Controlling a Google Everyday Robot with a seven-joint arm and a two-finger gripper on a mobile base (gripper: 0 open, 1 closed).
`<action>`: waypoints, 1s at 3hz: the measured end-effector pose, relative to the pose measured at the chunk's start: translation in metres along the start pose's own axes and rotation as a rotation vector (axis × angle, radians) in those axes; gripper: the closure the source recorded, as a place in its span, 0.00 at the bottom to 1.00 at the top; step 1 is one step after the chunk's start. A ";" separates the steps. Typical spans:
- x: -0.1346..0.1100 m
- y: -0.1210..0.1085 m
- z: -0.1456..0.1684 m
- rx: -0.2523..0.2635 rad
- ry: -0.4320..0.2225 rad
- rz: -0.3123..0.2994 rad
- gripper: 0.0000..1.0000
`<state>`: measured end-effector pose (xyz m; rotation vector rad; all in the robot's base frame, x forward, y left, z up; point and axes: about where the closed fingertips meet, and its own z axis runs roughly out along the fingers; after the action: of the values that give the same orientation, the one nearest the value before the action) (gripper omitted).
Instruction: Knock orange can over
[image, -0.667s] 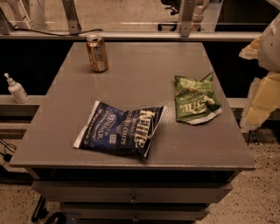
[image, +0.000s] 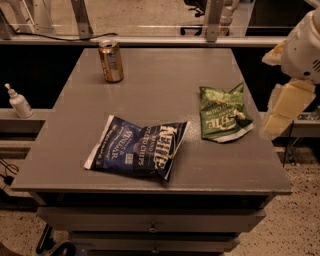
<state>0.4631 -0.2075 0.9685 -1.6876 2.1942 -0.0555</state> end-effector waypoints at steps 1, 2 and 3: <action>-0.019 -0.024 0.026 -0.002 -0.090 0.024 0.00; -0.053 -0.046 0.055 -0.007 -0.218 0.067 0.00; -0.097 -0.061 0.080 0.000 -0.342 0.071 0.00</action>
Offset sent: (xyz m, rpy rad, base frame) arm 0.1230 0.0865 -0.0360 0.4131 -0.0852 -0.0206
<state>0.5656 -0.1178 0.9349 -1.4892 1.9927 0.2344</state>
